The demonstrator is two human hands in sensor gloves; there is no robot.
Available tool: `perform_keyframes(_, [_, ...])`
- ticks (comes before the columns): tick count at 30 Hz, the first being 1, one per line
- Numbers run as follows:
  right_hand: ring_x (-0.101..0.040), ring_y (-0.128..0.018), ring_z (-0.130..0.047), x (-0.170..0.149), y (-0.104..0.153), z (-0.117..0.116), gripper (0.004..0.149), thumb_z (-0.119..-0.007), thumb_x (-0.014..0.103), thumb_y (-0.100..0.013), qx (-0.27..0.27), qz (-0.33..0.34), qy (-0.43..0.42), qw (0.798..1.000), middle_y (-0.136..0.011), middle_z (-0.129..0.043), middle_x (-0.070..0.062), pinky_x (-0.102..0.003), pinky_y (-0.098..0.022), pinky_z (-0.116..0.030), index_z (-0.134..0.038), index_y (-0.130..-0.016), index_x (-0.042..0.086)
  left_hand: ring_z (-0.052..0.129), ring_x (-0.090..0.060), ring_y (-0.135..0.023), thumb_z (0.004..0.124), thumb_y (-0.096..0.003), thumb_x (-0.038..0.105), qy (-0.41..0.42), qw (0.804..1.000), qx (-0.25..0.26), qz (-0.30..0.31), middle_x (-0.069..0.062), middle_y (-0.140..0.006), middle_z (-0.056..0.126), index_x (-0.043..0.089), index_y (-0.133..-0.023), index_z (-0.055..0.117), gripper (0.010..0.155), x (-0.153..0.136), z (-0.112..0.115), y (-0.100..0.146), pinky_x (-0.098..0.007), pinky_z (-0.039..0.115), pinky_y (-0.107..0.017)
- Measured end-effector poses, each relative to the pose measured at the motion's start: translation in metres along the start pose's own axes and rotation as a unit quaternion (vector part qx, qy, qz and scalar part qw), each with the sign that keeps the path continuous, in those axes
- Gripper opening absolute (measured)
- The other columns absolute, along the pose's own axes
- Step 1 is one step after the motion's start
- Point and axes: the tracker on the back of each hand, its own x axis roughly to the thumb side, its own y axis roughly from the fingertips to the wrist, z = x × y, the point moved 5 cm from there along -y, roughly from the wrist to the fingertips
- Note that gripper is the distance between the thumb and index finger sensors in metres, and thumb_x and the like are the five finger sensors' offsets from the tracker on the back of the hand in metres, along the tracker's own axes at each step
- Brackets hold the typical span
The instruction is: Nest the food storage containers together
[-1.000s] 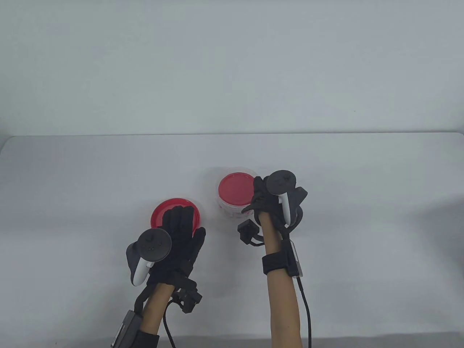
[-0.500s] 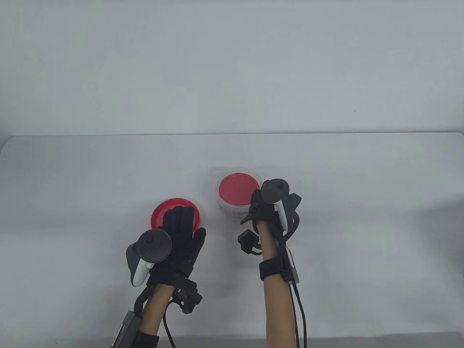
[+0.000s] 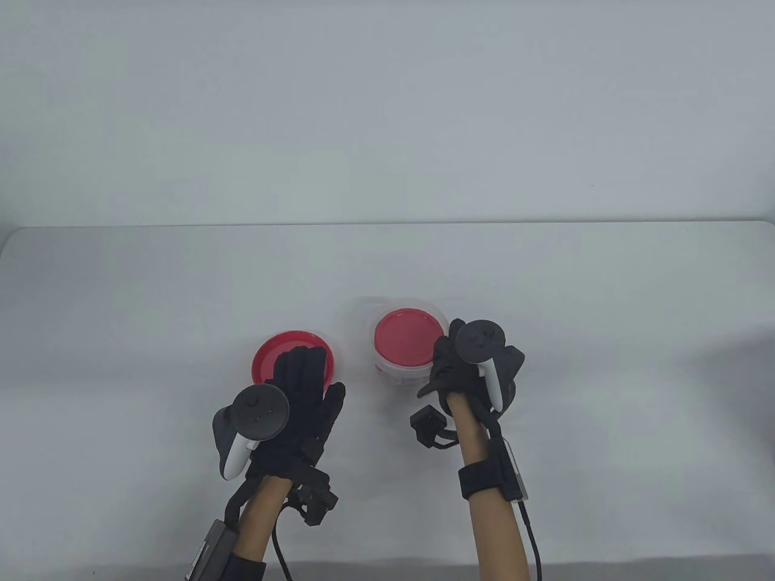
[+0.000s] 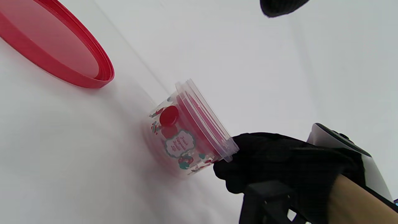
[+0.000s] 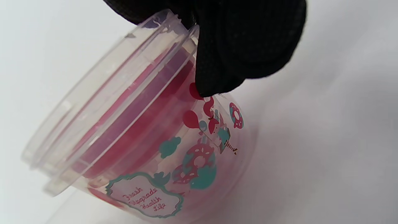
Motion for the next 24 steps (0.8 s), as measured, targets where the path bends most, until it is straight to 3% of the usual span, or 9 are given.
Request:
perform_keyframes(7, [-0.032,-0.054,-0.09,-0.023,0.038,0.009,0.056,-0.059,0.028,-0.064,0.024,0.022,-0.009,0.999,-0.105,-0.057,-0.03,-0.034,-0.031,-0.083,-0.043,-0.112,0.005,-0.015,-0.032,-0.112,0.045,-0.0648,0.057,-0.003,1.0,0.005,0.004,-0.002,-0.125,-0.005,0.035,-0.12,0.007,0.071,0.0,-0.002,0.004,-0.058,-0.01,-0.073])
perform_keyframes(14, [-0.033,-0.054,-0.09,-0.041,0.069,0.003,0.057,-0.059,0.03,-0.065,0.045,0.069,-0.058,0.995,-0.105,-0.057,-0.03,-0.034,-0.031,-0.083,-0.041,-0.112,0.004,-0.015,-0.032,-0.112,0.045,-0.0648,0.057,-0.005,1.0,0.0,-0.004,-0.002,-0.125,-0.005,0.035,-0.12,0.007,0.071,-0.003,0.001,0.004,-0.058,-0.01,-0.073])
perform_keyframes(19, [-0.033,-0.055,-0.09,-0.042,0.078,0.0,0.059,-0.059,0.03,-0.065,0.074,0.083,-0.065,0.992,-0.105,-0.054,-0.031,-0.035,-0.032,-0.083,-0.038,-0.112,0.003,-0.015,-0.032,-0.112,0.045,-0.0649,0.057,-0.016,1.0,-0.006,-0.013,-0.003,-0.125,-0.005,0.034,-0.12,0.007,0.071,-0.006,0.004,0.004,-0.058,-0.01,-0.072])
perform_keyframes(24, [-0.033,-0.056,-0.089,-0.041,0.08,-0.004,0.06,-0.056,0.032,-0.065,0.069,0.092,-0.054,0.992,-0.106,-0.053,-0.031,-0.035,-0.032,-0.082,-0.034,-0.112,0.002,-0.014,-0.033,-0.111,0.045,-0.065,0.056,-0.041,0.999,-0.013,-0.014,-0.004,-0.125,-0.005,0.034,-0.12,0.006,0.071,-0.003,0.006,0.005,-0.059,-0.009,-0.072])
